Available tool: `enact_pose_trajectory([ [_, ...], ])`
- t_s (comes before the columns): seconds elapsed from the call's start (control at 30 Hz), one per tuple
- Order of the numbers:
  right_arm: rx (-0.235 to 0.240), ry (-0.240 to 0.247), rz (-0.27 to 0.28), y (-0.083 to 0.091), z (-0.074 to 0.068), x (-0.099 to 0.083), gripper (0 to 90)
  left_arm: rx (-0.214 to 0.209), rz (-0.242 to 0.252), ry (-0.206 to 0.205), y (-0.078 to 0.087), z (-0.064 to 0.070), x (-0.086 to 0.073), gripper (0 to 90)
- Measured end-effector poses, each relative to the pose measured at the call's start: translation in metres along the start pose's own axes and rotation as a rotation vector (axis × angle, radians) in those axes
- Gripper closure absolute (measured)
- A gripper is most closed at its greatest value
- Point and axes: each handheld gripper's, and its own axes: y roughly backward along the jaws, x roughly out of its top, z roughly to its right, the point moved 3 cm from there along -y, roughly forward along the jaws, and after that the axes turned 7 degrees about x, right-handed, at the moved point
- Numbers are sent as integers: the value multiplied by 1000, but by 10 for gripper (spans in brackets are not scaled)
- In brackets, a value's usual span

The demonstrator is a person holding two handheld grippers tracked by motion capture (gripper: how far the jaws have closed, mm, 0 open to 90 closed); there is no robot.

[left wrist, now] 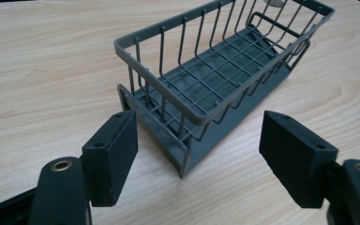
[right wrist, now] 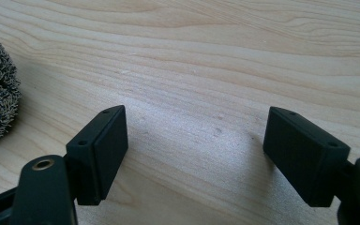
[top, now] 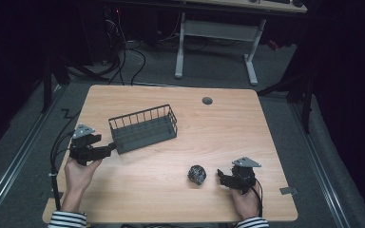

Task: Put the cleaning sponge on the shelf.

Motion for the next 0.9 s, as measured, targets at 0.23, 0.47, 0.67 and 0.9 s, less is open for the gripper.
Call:
enact_pose_trajectory([
  [0.23, 1, 1, 0, 0, 0, 0, 226, 6, -5, 38, -13, -2, 10, 297],
  [0.47, 0, 1, 0, 0, 0, 0, 228, 44, -15, 69, -25, -7, 20, 327],
  [0.67, 0, 1, 0, 0, 0, 0, 229, 76, -36, 77, -37, -11, 20, 354],
  [0.9, 1, 4, 1, 0, 0, 0, 230, 78, -53, 71, -46, -10, 18, 416],
])
